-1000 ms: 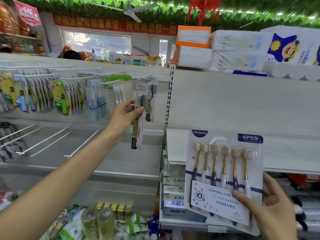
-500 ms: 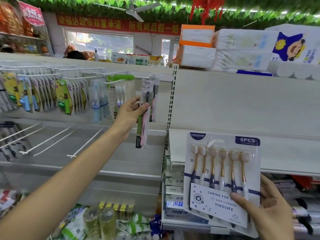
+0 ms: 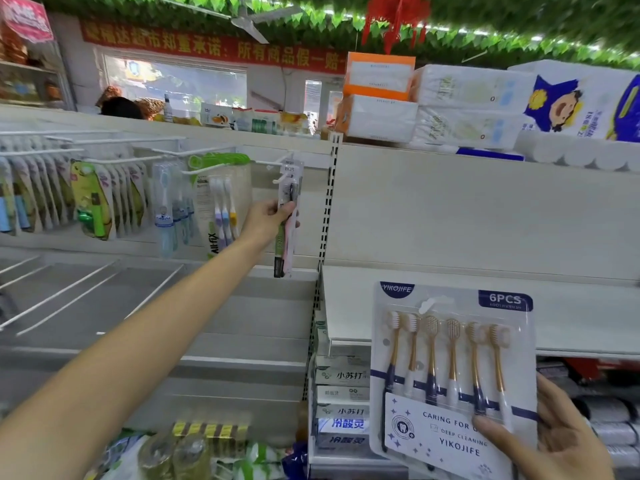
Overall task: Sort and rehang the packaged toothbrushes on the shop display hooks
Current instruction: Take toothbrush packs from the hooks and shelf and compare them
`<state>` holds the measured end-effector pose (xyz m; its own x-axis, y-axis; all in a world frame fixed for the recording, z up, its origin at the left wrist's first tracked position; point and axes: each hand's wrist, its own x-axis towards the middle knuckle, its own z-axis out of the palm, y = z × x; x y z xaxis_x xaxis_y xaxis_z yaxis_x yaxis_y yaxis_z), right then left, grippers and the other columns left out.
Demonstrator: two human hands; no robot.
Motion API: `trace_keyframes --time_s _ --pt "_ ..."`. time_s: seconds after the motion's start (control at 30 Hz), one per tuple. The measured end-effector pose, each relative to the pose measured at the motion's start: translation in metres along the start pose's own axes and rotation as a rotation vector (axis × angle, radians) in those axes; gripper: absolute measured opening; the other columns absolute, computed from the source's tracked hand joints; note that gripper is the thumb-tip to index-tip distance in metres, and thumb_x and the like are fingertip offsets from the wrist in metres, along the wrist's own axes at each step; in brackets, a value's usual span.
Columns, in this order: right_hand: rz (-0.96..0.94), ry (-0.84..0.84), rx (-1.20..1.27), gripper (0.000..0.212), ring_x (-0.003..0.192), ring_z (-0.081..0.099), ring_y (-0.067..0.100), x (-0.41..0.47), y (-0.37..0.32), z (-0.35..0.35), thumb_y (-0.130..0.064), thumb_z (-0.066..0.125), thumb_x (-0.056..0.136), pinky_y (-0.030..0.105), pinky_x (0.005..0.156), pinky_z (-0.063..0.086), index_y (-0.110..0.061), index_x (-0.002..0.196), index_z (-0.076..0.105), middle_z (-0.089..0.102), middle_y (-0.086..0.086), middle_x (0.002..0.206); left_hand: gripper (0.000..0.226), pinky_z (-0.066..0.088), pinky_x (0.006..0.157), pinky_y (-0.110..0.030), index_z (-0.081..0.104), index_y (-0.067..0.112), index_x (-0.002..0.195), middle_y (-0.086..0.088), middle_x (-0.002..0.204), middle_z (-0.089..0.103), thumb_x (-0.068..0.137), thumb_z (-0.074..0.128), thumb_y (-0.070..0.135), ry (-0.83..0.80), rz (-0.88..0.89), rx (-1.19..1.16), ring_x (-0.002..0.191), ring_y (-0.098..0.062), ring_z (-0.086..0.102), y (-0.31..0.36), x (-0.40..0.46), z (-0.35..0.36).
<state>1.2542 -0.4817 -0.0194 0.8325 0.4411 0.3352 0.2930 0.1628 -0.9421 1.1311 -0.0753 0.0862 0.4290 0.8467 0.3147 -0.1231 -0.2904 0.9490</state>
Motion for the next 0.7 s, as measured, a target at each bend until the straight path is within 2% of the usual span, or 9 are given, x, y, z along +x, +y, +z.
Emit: trace_keyframes --time_s 0.1,0.2,0.3,0.37,0.47,0.53,0.6,0.63,0.7 --pt "0.016 0.022 -0.023 0.071 0.087 0.073 0.011 0.003 0.003 -0.003 0.008 0.089 0.048 0.017 0.076 0.057 -0.032 0.104 0.068 0.077 -0.014 0.096 0.018 0.053 0.077 -0.032 0.066 0.007 0.096 -0.007 0.086 0.069 0.102 0.055 0.020 0.005 -0.043 -0.044 0.074 -0.016 0.067 -0.012 0.023 0.005" --pt "0.056 0.035 -0.027 0.071 0.083 0.073 0.003 0.005 0.003 -0.003 0.012 0.087 0.053 0.011 0.071 0.056 -0.030 0.107 0.069 0.078 -0.011 0.096 0.022 0.052 0.071 -0.026 0.068 0.006 0.100 -0.003 0.084 0.069 0.101 0.057 0.025 0.033 -0.089 -0.063 0.078 -0.017 0.066 -0.020 0.041 0.007" --pt "0.080 0.032 -0.008 0.071 0.078 0.073 -0.001 0.009 0.002 -0.002 0.016 0.085 0.052 0.009 0.066 0.055 -0.029 0.104 0.069 0.078 -0.010 0.093 0.024 0.049 0.063 -0.019 0.067 0.013 0.086 0.001 0.082 0.068 0.101 0.057 0.031 0.062 -0.098 -0.032 0.078 -0.014 0.063 -0.025 0.052 0.008" --pt "0.073 0.036 0.010 0.070 0.077 0.074 0.002 0.010 0.001 0.001 0.005 0.090 0.045 0.010 0.066 0.055 -0.033 0.101 0.071 0.078 -0.008 0.093 0.024 0.046 0.063 -0.019 0.067 0.015 0.089 0.003 0.083 0.065 0.101 0.056 0.033 0.079 -0.095 -0.008 0.077 -0.010 0.060 -0.027 0.056 0.010" --pt "0.051 0.052 0.019 0.081 0.080 0.075 0.011 0.009 0.000 0.005 -0.031 0.097 0.025 0.021 0.070 0.059 -0.041 0.101 0.072 0.079 -0.005 0.095 0.031 0.047 0.077 -0.028 0.068 0.010 0.098 0.000 0.089 0.067 0.098 0.059 0.039 0.097 -0.115 0.008 0.092 -0.020 0.063 -0.033 0.065 0.010" --pt "0.040 0.043 0.057 0.080 0.081 0.076 0.015 0.007 -0.004 0.008 -0.031 0.096 0.024 0.022 0.068 0.060 -0.034 0.100 0.072 0.079 0.000 0.096 0.036 0.049 0.081 -0.032 0.069 0.007 0.102 -0.007 0.095 0.070 0.096 0.061 0.042 0.123 -0.142 -0.002 0.098 -0.026 0.065 -0.041 0.068 0.010" --pt "0.041 0.026 0.043 0.087 0.081 0.076 0.016 0.005 -0.009 0.007 -0.036 0.101 0.023 0.021 0.066 0.060 -0.024 0.104 0.070 0.079 0.002 0.095 0.041 0.047 0.082 -0.031 0.067 0.002 0.115 -0.013 0.108 0.069 0.097 0.062 0.039 0.144 -0.167 0.008 0.100 -0.023 0.062 -0.050 0.064 0.011" --pt "0.049 0.010 0.043 0.086 0.079 0.076 0.016 0.003 -0.012 0.007 -0.030 0.101 0.026 0.021 0.064 0.060 -0.022 0.105 0.068 0.079 0.003 0.094 0.041 0.045 0.084 -0.030 0.065 0.001 0.120 -0.013 0.113 0.068 0.097 0.062 0.036 0.152 -0.166 0.024 0.101 -0.022 0.061 -0.055 0.059 0.011" --pt "0.060 -0.015 0.065 0.077 0.075 0.076 0.017 -0.001 -0.016 0.006 -0.002 0.091 0.037 0.021 0.059 0.059 -0.021 0.107 0.066 0.079 0.004 0.092 0.044 0.045 0.090 -0.031 0.058 0.002 0.128 -0.011 0.122 0.064 0.096 0.064 0.032 0.167 -0.154 0.045 0.110 -0.021 0.059 -0.065 0.046 0.011"
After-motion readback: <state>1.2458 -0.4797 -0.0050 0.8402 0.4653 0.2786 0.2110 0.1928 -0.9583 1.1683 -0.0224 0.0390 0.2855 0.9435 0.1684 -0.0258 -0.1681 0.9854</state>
